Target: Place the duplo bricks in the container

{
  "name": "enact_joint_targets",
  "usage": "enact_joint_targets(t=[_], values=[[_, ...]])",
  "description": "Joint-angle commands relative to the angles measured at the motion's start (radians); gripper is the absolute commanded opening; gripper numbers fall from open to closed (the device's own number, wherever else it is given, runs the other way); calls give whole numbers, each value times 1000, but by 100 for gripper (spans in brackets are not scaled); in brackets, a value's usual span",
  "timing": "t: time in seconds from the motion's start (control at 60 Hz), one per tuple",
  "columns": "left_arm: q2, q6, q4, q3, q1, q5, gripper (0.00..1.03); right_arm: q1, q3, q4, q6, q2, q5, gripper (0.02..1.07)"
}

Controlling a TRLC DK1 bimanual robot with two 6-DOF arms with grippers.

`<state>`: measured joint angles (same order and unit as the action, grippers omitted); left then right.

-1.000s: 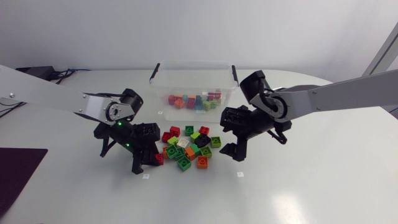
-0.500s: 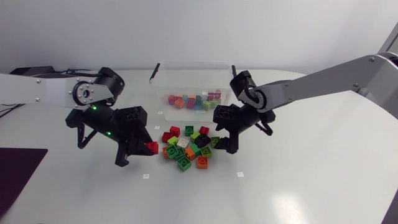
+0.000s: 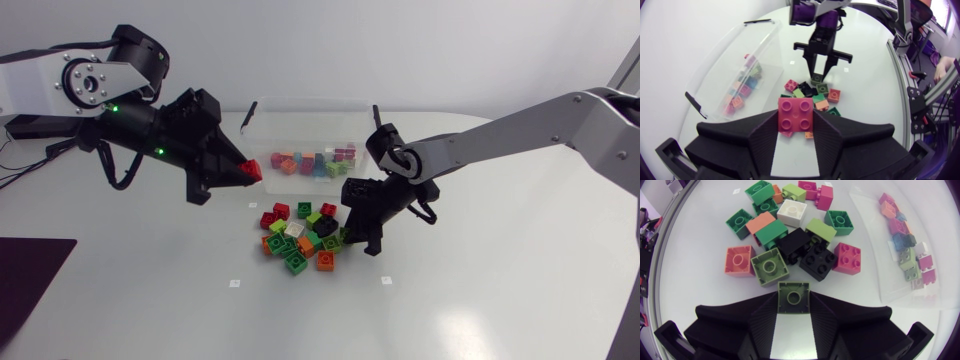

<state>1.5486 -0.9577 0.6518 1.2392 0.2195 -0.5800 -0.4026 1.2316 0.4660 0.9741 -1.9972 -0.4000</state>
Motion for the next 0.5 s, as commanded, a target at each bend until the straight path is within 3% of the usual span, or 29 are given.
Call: enact_joint_targets(t=[0.0, 0.217, 0.483], values=[[51, 89, -46, 39, -11, -20, 25, 7, -3, 45, 31, 32, -10, 18], [125, 261, -207, 95, 1, -20, 26, 13, -53, 85, 9, 153, -14, 15], [245, 442, -334, 227, 1, -9, 27, 1, -77, 111, -58, 322, -16, 15]])
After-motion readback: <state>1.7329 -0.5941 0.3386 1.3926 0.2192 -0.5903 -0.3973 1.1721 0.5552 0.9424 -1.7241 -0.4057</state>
